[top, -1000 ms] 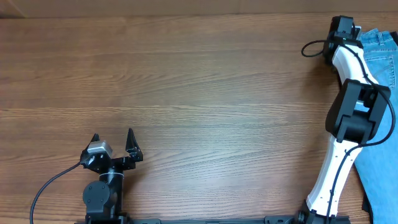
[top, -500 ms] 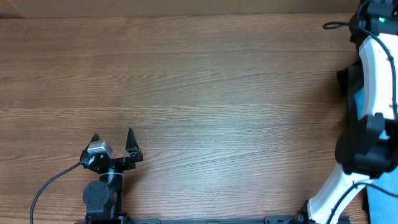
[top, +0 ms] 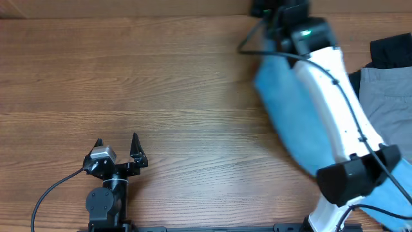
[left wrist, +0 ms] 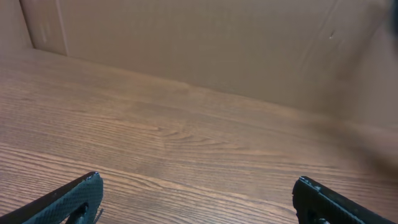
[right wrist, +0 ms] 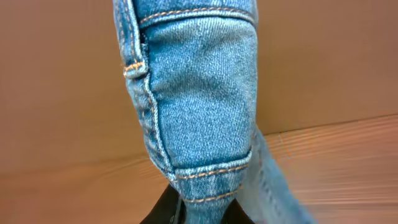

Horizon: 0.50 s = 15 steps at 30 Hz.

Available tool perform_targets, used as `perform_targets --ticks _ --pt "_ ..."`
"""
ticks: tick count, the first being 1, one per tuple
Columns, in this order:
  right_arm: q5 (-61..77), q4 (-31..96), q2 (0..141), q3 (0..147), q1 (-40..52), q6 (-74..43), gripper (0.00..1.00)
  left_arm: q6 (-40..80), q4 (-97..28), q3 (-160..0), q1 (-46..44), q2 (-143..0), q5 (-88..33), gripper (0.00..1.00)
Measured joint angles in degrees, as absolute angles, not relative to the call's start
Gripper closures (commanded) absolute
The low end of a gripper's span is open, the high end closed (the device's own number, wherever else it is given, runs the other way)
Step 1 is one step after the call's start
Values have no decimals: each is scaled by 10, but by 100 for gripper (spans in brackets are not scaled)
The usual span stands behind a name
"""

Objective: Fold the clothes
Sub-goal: 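Drag the blue jeans leftward across the table with the right gripper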

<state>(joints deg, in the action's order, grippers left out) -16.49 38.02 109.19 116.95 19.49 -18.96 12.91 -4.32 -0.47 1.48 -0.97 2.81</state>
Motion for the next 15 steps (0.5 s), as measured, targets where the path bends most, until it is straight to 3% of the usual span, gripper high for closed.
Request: perform_targets --ticks 8,10,11,15 --pt "46 270 1237 1169 355 -329 95 129 -43 -5 15 -10 28 0" --pt "62 257 1256 1169 381 -338 74 129 -43 -5 15 -10 28 0" --pt "72 248 1268 1169 402 -346 36 129 -43 -5 15 -10 28 0" --pt "87 214 1271 1176 454 -344 15 129 -43 -5 15 -10 28 0"
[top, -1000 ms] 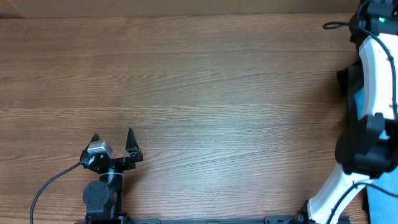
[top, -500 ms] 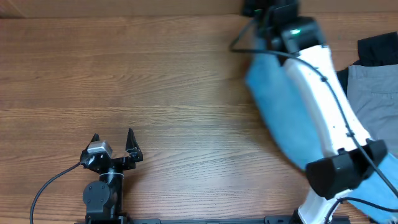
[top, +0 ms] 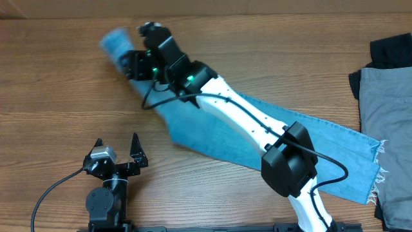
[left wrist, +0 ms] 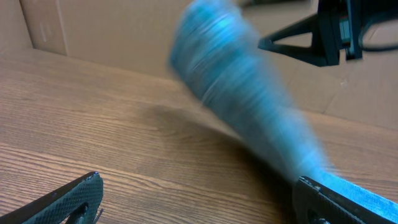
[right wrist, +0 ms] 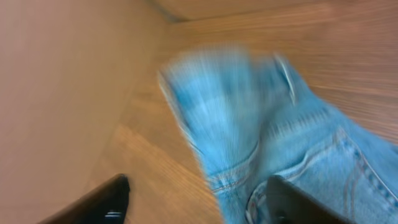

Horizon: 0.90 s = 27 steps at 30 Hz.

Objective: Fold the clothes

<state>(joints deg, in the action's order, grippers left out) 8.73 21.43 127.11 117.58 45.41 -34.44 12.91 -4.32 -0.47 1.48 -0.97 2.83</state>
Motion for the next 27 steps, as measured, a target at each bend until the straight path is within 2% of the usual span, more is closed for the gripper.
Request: perform_targets --ticks 3,4,6,8,13,21,27 --pt "90 261 1271 1207 455 -332 7 129 -43 -5 15 -10 28 0" --pt "89 301 1270 1226 448 -326 0 129 -43 -5 15 -10 28 0" --pt "80 381 1269 1275 420 -312 0 129 -43 -5 15 -10 28 0" --pt "53 526 1266 1351 378 -293 0 129 -43 -5 15 -10 28 0" --pt "-1 740 1247 1486 294 -267 0 129 -43 -5 15 -10 28 0" --pt "-42 962 1114 1612 234 -251 0 129 -43 -5 15 -10 28 0" --pt "-74 971 981 1587 155 -204 0 129 -43 -5 15 -10 28 0"
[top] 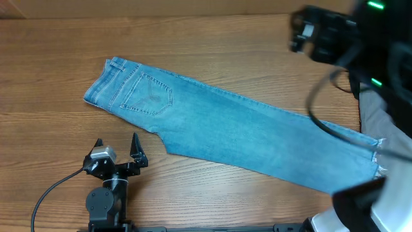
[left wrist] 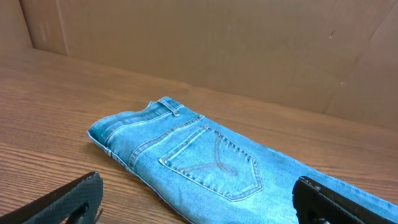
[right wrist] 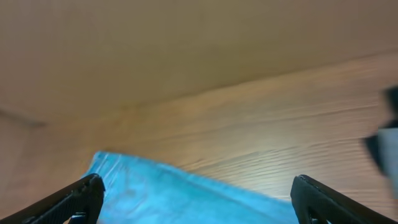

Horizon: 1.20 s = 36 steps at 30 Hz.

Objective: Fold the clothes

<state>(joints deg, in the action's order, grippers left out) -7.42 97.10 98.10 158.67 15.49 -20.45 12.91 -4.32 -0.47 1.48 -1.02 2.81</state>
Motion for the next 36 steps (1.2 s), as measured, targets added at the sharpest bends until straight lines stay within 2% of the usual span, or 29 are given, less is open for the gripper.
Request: perform_targets --ticks 4,15,20,29,36 --pt "-86 969 934 1515 64 -200 0 129 -43 -5 15 -10 28 0" --pt "-109 947 771 1098 -151 -223 0 129 -43 -5 15 -10 28 0" --pt "-96 851 799 921 -215 -226 0 129 -43 -5 15 -10 28 0" --pt "-65 664 846 690 -353 -261 0 129 -43 -5 15 -10 28 0" --pt "-32 591 869 628 -409 -278 0 129 -43 -5 15 -10 28 0"
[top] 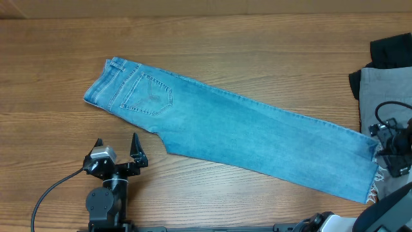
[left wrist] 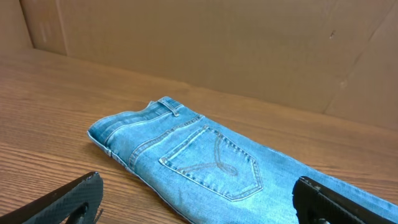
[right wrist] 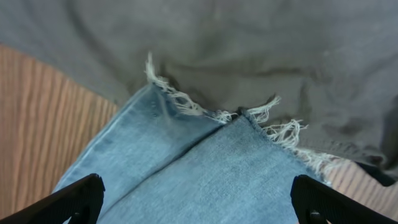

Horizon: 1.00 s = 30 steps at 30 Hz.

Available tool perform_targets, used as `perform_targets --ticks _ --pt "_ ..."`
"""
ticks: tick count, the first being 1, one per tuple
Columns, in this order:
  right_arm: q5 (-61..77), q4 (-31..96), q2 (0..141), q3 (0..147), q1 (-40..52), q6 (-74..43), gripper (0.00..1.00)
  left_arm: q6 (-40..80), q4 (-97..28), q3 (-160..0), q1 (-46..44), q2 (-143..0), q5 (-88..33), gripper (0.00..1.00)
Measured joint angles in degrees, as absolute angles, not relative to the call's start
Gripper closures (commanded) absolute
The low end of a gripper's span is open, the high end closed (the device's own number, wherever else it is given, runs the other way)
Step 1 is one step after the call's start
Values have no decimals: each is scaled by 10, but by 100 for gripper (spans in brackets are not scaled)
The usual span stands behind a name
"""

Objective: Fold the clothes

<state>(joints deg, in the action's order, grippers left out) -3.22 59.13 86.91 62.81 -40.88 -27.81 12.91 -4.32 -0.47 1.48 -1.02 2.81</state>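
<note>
A pair of blue jeans lies flat, folded lengthwise, slanting from its waistband at the upper left to frayed hems at the lower right. Its back pocket faces up in the left wrist view. My left gripper rests open near the front edge, just below the seat of the jeans, nothing between its fingers. My right gripper hovers open over the frayed hems, its fingertips spread wide above the denim.
A grey garment lies at the right edge under the hems, also seen as grey cloth in the right wrist view. A black garment lies behind it. A cardboard wall backs the wooden table.
My right gripper has moved from high over the back right of the table down to the frayed hems at the right edge. The jeans and my left gripper have not moved.
First my right gripper was shut on the jeans' waist, holding them up at the back right. Then it was at the far left with the waist loose and blurred. Then the jeans lay spread out flat and the arm was back right; now it is over the hems.
</note>
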Motion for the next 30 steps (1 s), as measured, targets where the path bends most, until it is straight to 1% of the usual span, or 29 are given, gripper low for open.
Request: perform_targets --ticks 4,10,11,12,19,21,23,26,28,30 --pt "-39 547 870 595 -410 -283 0 129 -43 -5 15 -10 28 0" --pt "-90 507 870 550 -413 -283 0 129 -43 -5 15 -10 28 0" --pt "-95 506 870 546 -413 -283 4 129 -43 -5 15 -10 28 0" --pt "-104 505 870 540 -413 -283 5 129 -43 -5 15 -10 28 0" --pt "-118 486 882 527 -413 -285 5 129 -43 -5 15 -10 28 0" --pt "-120 478 891 515 -413 -284 11 129 -43 -5 15 -10 28 0" --pt "-120 475 897 507 -413 -286 21 129 -43 -5 15 -10 28 0" --pt "-121 474 899 504 -413 -286 27 129 -43 -5 15 -10 28 0" --pt "-121 472 899 503 -413 -285 34 129 -43 -5 15 -10 28 0" --pt "-122 470 899 503 -413 -285 33 129 -43 -5 15 -10 28 0"
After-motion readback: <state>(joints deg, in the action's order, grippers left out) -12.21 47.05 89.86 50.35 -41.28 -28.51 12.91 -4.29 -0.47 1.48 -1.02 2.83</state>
